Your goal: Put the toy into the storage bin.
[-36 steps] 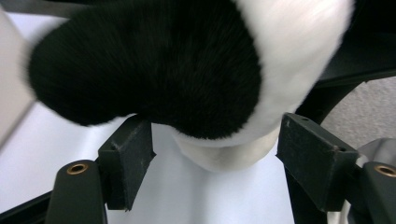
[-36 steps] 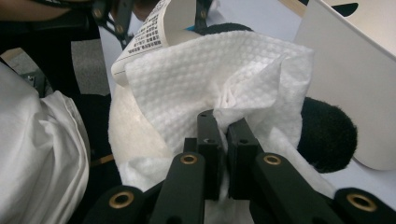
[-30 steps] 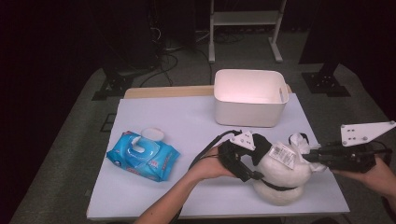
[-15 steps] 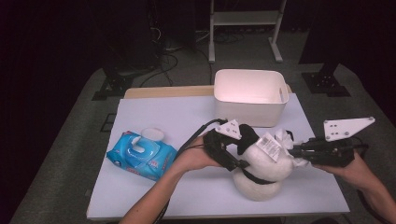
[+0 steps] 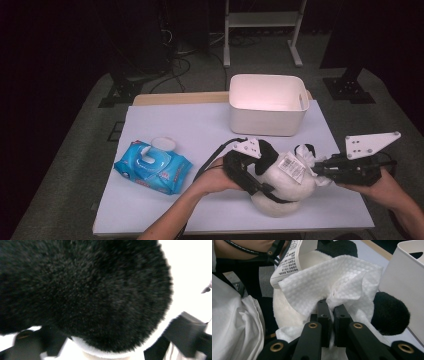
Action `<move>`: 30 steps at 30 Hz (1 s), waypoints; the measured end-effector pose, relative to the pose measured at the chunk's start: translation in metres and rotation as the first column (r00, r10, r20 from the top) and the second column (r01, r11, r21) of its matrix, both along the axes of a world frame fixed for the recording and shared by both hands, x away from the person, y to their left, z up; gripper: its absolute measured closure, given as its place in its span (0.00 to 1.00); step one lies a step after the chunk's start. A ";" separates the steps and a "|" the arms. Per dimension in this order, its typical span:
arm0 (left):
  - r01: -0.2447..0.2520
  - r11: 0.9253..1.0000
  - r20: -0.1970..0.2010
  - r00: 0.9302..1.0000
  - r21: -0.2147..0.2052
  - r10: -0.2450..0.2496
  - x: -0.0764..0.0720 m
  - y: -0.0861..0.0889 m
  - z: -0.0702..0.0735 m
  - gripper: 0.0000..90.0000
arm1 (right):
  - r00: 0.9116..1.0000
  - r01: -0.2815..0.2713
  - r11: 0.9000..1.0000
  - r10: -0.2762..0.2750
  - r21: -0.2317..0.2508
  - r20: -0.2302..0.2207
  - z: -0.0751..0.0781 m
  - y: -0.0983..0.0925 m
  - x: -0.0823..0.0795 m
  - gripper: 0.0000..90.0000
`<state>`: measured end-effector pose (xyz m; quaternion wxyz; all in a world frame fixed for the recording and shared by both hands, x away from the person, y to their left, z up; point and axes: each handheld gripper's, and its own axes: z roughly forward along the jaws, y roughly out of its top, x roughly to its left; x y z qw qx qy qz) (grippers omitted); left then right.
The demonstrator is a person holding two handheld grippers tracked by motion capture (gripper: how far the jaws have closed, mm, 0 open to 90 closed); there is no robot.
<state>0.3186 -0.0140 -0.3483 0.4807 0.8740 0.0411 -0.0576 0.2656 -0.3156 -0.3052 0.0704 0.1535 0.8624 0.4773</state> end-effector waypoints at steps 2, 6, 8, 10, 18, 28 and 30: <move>0.018 1.000 0.013 1.000 0.006 -0.018 0.001 0.002 0.003 0.33 | 1.000 -0.001 1.000 0.001 0.012 -0.003 -0.001 -0.001 0.000 0.94; 0.048 0.999 0.042 0.998 0.021 -0.049 0.003 0.006 0.010 0.40 | 0.999 -0.005 1.000 0.006 -0.014 0.042 0.007 0.002 -0.003 0.94; 0.055 0.998 0.058 0.997 0.028 -0.056 0.004 0.010 0.013 0.43 | 0.997 0.001 0.998 0.003 -0.059 0.077 0.012 0.005 -0.003 0.94; 0.059 0.998 0.083 0.995 0.036 -0.062 0.004 0.014 0.017 0.44 | 0.997 -0.003 0.997 0.010 -0.078 0.082 0.017 0.005 -0.001 0.94; 0.096 0.994 0.139 0.985 0.057 -0.103 0.001 0.022 0.020 0.45 | 0.998 0.036 0.996 -0.032 -0.085 0.057 0.021 0.001 0.017 0.94; 0.081 0.995 0.131 0.988 0.053 -0.088 0.002 0.022 0.018 0.45 | 0.998 0.045 0.995 -0.041 -0.091 0.045 0.019 0.007 0.023 0.94; 0.084 0.995 0.132 0.987 0.055 -0.090 0.001 0.022 0.017 0.45 | 0.998 0.037 0.995 -0.032 -0.092 0.048 0.020 0.009 0.020 0.94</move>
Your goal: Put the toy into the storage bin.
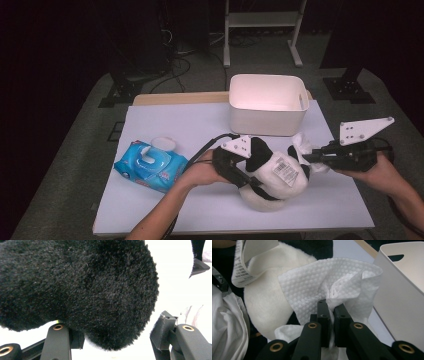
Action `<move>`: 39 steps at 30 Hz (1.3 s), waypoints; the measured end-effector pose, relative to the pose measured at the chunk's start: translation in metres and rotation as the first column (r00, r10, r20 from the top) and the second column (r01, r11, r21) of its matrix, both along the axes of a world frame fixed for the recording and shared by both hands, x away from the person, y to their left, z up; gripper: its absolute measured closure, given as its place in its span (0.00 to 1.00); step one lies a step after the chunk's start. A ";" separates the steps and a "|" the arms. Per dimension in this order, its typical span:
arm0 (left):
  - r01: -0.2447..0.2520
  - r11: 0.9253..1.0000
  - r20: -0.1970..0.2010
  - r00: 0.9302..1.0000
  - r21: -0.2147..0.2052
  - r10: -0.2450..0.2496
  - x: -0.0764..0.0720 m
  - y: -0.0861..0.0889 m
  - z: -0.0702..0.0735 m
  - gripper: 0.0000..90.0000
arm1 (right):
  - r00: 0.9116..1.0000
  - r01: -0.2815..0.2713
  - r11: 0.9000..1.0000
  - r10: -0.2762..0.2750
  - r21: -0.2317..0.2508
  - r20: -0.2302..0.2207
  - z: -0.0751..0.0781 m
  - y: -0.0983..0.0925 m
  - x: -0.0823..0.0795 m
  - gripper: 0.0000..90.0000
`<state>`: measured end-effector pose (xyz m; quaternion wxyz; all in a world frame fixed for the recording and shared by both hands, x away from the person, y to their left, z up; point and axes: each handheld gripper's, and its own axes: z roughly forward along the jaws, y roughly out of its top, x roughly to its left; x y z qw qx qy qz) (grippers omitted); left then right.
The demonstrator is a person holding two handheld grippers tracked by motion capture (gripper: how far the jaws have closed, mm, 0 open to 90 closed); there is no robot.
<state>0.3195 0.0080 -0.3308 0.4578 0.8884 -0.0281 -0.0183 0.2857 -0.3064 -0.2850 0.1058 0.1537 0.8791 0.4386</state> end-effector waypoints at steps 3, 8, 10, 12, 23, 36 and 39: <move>0.002 1.000 0.004 1.000 0.000 -0.002 0.000 -0.001 0.000 0.44 | 1.000 -0.024 1.000 0.024 0.020 -0.006 0.002 0.002 -0.001 0.94; 0.004 1.000 0.007 1.000 0.003 -0.004 -0.001 -0.002 0.000 0.44 | 0.997 -0.077 0.997 0.077 0.001 -0.004 0.004 0.013 -0.004 0.94; 0.007 1.000 0.010 1.000 0.004 -0.007 -0.001 -0.001 0.000 0.44 | 0.998 -0.069 0.998 0.069 0.007 -0.013 0.005 0.009 -0.003 0.94; 0.003 1.000 0.002 1.000 -0.001 -0.003 -0.001 0.000 -0.001 0.44 | 0.999 -0.046 0.999 0.046 -0.002 -0.015 0.005 0.003 -0.001 0.94; -0.010 1.000 -0.004 1.000 0.000 0.010 0.001 0.001 0.000 0.43 | 0.992 -0.126 0.990 0.125 -0.057 -0.017 0.011 0.017 -0.014 0.86; 0.004 1.000 0.011 1.000 0.006 -0.004 -0.002 -0.002 0.000 0.43 | 0.997 -0.068 0.996 0.067 -0.054 -0.025 0.007 0.004 -0.009 0.84; 0.006 1.000 0.012 1.000 0.010 -0.006 -0.002 -0.004 0.001 0.43 | 0.996 -0.085 0.995 0.085 -0.043 -0.020 0.008 0.009 -0.007 0.92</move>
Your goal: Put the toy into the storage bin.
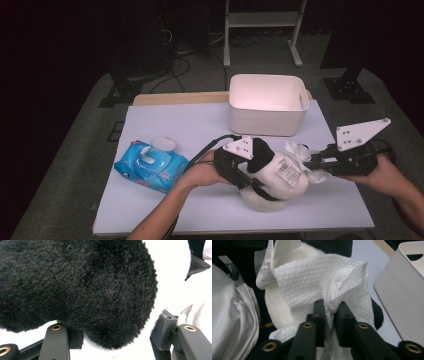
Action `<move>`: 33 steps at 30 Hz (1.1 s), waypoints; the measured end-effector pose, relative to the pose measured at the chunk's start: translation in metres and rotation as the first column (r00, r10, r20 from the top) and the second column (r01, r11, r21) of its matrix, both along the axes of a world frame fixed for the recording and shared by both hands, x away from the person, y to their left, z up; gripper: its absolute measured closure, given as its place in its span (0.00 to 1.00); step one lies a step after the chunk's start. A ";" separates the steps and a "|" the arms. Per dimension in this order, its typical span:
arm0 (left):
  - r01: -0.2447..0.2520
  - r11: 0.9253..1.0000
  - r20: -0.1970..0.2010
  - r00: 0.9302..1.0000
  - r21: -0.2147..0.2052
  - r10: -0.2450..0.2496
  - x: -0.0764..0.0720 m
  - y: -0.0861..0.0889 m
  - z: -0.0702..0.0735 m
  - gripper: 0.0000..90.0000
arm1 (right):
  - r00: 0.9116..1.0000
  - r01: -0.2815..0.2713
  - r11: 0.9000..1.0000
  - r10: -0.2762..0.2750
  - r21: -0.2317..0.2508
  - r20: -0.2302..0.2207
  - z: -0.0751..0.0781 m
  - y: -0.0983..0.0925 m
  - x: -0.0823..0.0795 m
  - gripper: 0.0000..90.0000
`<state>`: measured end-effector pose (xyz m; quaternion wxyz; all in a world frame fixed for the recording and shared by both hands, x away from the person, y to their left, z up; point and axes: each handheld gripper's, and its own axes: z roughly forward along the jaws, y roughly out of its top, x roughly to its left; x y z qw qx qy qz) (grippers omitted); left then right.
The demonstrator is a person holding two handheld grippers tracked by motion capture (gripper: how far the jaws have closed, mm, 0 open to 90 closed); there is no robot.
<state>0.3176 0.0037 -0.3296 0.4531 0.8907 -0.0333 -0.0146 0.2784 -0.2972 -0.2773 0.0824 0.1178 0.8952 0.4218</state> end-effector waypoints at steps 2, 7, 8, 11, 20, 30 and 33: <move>0.004 1.000 0.005 1.000 0.005 -0.004 -0.001 -0.003 0.001 0.43 | 1.000 -0.019 1.000 0.019 0.018 -0.005 0.002 0.005 0.001 0.93; -0.007 1.000 0.001 1.000 0.002 0.007 -0.001 0.001 0.000 0.43 | 0.999 -0.035 0.999 0.035 0.006 0.007 0.005 0.012 0.001 0.94; -0.009 1.000 -0.001 1.000 -0.005 0.009 -0.001 0.002 -0.001 0.43 | 0.999 -0.031 1.000 0.031 0.004 0.008 0.004 0.010 0.002 0.94; -0.003 1.000 -0.007 1.000 -0.010 0.003 -0.001 0.002 -0.001 0.43 | 1.000 -0.015 1.000 0.015 0.011 -0.010 0.001 0.004 0.002 0.94; 0.011 1.000 0.013 1.000 0.007 -0.011 -0.004 -0.004 0.002 0.43 | 0.998 -0.061 0.998 0.061 0.012 0.015 0.012 0.025 0.005 0.94; -0.044 0.998 -0.037 0.998 -0.037 0.043 0.003 0.005 -0.004 0.43 | 0.999 -0.048 0.999 0.048 0.005 -0.018 0.005 0.010 0.000 0.94; -0.039 0.999 -0.017 0.999 -0.023 0.038 0.001 0.001 0.001 0.43 | 0.999 -0.049 0.999 0.049 0.008 -0.014 0.006 0.009 0.000 0.94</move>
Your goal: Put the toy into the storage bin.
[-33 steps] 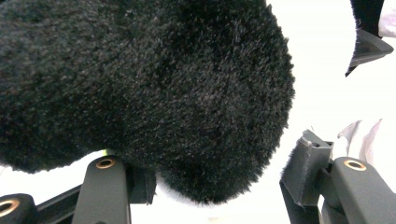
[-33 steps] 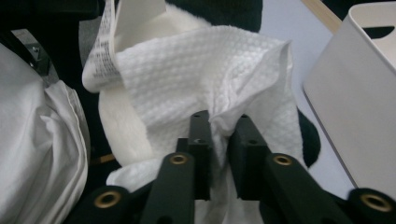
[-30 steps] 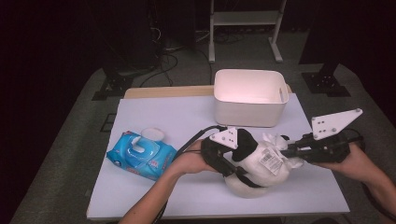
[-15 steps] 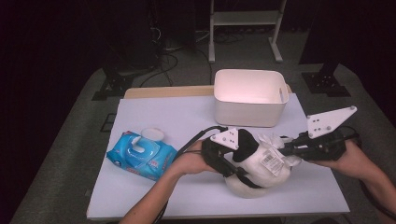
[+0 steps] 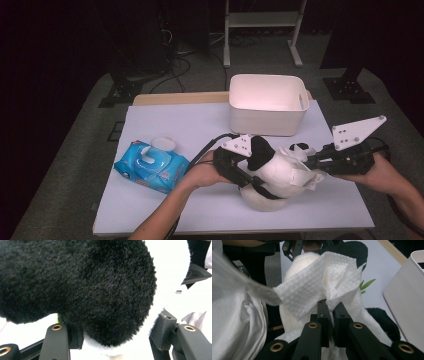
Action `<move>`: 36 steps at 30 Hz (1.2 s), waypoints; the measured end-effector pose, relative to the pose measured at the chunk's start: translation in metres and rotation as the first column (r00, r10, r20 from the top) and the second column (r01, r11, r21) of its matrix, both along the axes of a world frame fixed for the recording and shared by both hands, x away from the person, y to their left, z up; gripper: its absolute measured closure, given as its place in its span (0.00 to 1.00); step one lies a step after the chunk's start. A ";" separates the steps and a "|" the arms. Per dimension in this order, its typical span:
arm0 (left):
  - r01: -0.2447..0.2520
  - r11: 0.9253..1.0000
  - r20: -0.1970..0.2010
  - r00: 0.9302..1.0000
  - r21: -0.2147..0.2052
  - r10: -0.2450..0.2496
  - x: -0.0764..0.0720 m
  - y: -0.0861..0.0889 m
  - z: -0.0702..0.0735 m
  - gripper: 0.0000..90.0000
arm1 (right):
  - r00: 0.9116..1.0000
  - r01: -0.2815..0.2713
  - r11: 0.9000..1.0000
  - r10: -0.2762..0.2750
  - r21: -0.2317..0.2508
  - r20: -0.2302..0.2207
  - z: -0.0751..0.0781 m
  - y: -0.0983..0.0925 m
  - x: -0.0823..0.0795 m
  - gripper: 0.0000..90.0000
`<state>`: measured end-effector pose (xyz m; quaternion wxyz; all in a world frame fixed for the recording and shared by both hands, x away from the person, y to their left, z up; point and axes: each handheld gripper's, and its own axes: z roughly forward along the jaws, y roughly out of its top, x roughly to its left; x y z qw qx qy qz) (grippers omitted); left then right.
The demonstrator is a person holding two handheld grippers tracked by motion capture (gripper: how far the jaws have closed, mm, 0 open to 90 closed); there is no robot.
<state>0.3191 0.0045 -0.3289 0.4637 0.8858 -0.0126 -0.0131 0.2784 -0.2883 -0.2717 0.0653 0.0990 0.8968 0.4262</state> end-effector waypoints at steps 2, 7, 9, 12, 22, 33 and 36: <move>0.012 1.000 0.004 1.000 0.001 -0.012 -0.001 -0.003 0.001 0.43 | 1.000 -0.001 1.000 0.001 0.020 0.007 0.003 0.001 0.002 0.94; 0.012 1.000 0.017 1.000 0.018 -0.012 -0.002 -0.004 0.005 0.43 | 0.999 -0.021 1.000 0.021 0.021 0.027 0.007 0.011 0.003 0.94; -0.001 1.000 0.019 1.000 0.007 0.001 0.000 0.000 0.006 0.44 | 1.000 -0.012 1.000 0.012 0.014 0.024 0.007 0.009 0.003 0.94; -0.018 1.000 0.019 1.000 -0.009 0.018 0.002 0.007 0.010 0.44 | 1.000 0.005 1.000 -0.005 -0.019 0.015 0.003 0.005 0.003 0.94; -0.020 1.000 0.036 0.999 0.011 0.020 0.000 0.005 0.011 0.45 | 1.000 -0.014 1.000 0.014 0.004 0.027 0.006 0.017 0.006 0.94; 0.001 0.999 0.068 0.998 0.054 -0.004 -0.008 -0.005 0.018 0.46 | 1.000 -0.012 0.999 0.011 0.046 0.013 0.001 0.015 0.009 0.94; -0.027 0.999 0.063 0.998 0.028 0.025 -0.004 0.001 0.021 0.46 | 1.000 0.006 0.999 -0.008 0.048 0.026 0.002 0.014 0.009 0.94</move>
